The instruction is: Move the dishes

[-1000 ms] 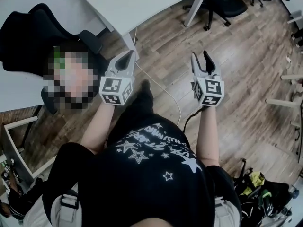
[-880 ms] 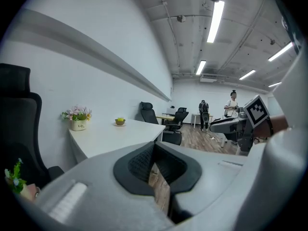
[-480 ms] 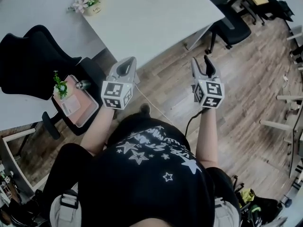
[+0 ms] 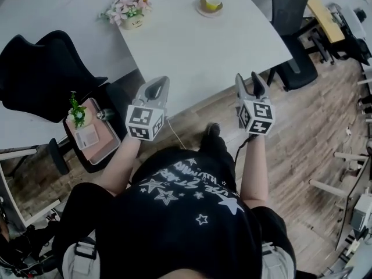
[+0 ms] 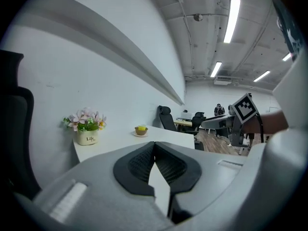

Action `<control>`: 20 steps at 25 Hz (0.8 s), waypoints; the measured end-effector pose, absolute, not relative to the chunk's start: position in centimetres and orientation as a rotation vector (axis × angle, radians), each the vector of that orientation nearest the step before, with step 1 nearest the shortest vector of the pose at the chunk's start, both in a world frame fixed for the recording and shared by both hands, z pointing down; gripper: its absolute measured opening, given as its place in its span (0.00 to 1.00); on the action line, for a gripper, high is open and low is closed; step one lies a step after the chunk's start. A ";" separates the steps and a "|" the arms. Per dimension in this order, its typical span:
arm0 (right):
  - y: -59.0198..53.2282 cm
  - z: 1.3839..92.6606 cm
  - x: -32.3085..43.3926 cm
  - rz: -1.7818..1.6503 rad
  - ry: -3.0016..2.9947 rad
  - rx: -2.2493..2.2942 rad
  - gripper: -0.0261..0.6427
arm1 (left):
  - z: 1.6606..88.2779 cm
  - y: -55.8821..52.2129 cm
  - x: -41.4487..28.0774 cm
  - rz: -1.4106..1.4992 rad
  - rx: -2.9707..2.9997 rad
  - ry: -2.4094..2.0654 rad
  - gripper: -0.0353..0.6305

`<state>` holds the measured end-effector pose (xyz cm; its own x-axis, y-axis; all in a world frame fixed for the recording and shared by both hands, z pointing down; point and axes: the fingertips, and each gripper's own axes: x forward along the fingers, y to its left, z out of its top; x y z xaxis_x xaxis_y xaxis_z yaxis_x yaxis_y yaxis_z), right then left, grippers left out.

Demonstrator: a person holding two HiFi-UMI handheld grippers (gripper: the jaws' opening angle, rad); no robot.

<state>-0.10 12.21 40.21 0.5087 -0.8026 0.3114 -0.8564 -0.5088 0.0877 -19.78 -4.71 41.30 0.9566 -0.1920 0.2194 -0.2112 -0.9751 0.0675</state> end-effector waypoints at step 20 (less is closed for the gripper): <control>-8.6 43.1 23.0 0.364 -1.975 2.101 0.36 | 41.8 -12.8 -5.5 0.414 2.817 -1.031 0.07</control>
<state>23.02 -8.60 43.06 0.0581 -0.9397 0.3370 -0.9981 -0.0616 0.0004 -5.46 -12.81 41.77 0.7318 -0.6160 0.2917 -0.6468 -0.7626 0.0123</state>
